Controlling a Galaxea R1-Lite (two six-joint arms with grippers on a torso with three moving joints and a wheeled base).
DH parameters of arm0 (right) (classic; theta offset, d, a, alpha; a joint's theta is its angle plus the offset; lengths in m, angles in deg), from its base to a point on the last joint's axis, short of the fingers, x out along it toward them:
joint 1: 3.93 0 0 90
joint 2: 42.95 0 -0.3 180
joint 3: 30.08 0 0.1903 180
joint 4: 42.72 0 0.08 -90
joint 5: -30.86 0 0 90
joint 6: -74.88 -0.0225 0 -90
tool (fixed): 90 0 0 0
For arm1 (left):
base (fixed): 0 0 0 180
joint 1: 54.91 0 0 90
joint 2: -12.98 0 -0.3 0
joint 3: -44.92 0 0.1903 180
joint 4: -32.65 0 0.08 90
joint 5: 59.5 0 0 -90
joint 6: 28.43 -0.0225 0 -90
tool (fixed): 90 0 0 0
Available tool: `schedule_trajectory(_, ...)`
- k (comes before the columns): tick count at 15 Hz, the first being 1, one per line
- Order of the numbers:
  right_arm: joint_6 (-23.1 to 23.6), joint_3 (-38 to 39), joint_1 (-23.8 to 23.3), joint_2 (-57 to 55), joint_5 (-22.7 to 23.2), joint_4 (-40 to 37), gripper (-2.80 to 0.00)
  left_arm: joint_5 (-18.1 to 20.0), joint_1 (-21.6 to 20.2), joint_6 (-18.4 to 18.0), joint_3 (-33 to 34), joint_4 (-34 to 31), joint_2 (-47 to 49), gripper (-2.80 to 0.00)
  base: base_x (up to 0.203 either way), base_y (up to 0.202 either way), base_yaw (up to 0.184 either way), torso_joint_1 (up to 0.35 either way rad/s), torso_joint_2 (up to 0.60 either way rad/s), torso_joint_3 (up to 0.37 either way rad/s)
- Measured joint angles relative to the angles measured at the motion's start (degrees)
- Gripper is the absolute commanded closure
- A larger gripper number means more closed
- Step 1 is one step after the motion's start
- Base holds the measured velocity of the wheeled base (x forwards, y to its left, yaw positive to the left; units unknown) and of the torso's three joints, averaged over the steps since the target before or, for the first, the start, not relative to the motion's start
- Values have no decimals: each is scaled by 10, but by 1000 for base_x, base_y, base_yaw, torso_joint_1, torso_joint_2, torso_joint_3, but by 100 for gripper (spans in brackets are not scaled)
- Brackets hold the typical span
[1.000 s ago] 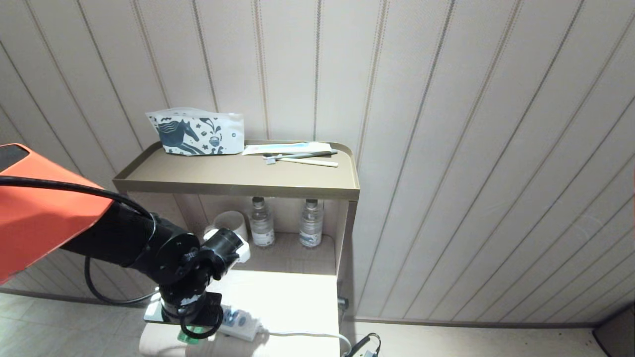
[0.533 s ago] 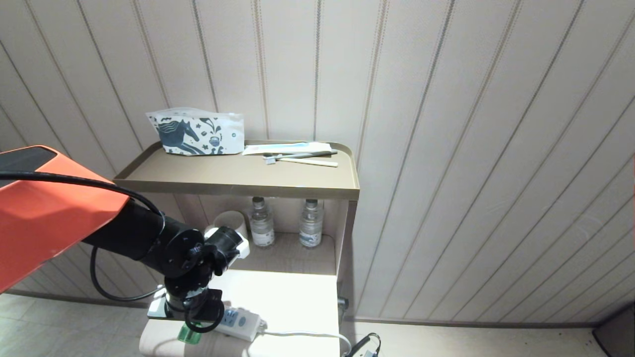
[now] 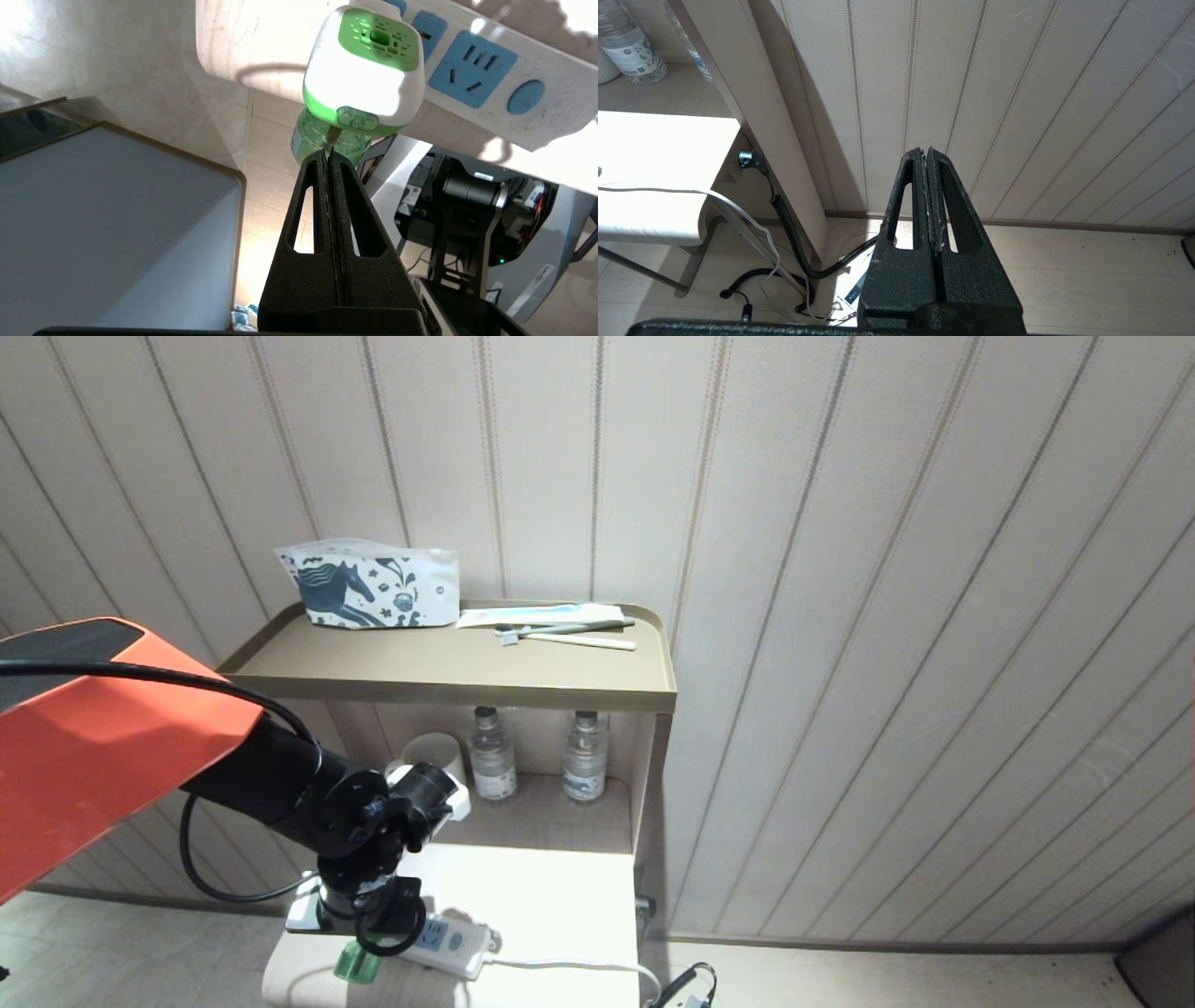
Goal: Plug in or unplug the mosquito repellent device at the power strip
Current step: Insert the plug into the socket
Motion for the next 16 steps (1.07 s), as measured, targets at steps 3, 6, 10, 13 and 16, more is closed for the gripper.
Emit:
schedule_trajectory(3,0,0,0,0,0,0,0,0,-5,1,-5,3,7,0,0,0,0,0,0,0)
schedule_trajectory(6,0,0,0,0,0,0,0,0,-14,1,-18,2,17,0,0,0,0,0,0,0)
schedule_trajectory(10,0,0,0,0,0,0,0,0,-32,0,-35,1,33,0,0,0,0,0,0,0)
schedule_trajectory(13,0,0,0,0,0,0,0,-1,-40,0,-40,0,42,0,0,0,0,0,0,0)
schedule_trajectory(16,0,0,0,0,0,0,0,0,-43,-1,-47,2,49,0,0,0,0,0,0,0)
